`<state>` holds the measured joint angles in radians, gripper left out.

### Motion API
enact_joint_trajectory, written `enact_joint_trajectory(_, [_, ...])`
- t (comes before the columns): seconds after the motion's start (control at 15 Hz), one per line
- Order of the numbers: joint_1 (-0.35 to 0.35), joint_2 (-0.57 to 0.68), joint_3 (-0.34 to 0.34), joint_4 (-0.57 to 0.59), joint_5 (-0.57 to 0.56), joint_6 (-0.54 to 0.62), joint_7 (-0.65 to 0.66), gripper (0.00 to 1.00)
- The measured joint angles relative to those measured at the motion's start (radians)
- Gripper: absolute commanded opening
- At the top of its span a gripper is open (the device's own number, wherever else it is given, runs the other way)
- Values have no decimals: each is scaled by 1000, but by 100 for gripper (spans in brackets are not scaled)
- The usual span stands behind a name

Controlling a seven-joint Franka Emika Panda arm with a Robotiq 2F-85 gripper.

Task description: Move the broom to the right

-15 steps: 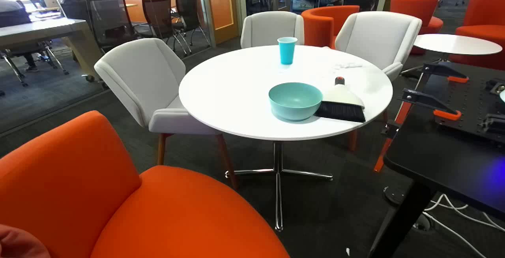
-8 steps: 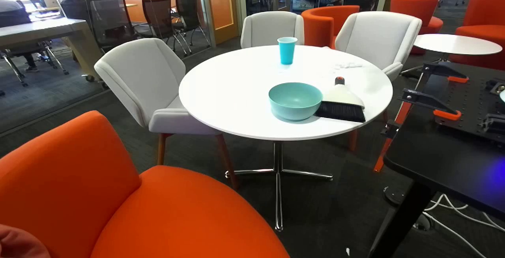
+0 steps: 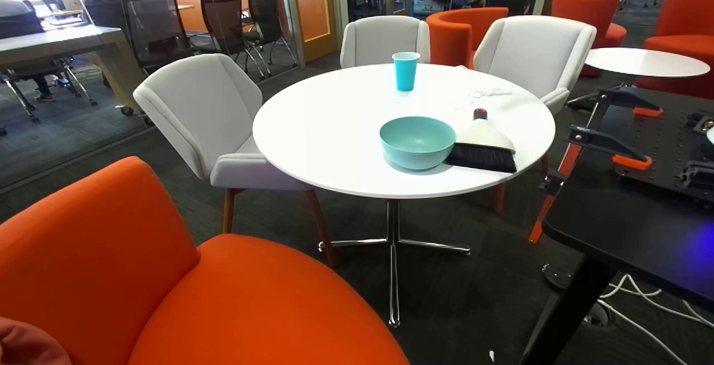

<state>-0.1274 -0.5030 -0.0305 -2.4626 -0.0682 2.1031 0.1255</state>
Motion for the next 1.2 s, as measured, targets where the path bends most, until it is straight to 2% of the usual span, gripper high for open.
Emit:
enact_joint_trajectory(0.33, [-97, 295, -44, 156, -46, 186, 159, 100])
enact_joint_trajectory(0.67, [-105, 571, -81, 361, -51, 213, 254, 100])
enact_joint_trajectory(0.93, [-104, 598, -84, 392, -51, 213, 256, 100])
enact_joint_trajectory(1.2, [-87, 599, -100, 366, -27, 230, 258, 100])
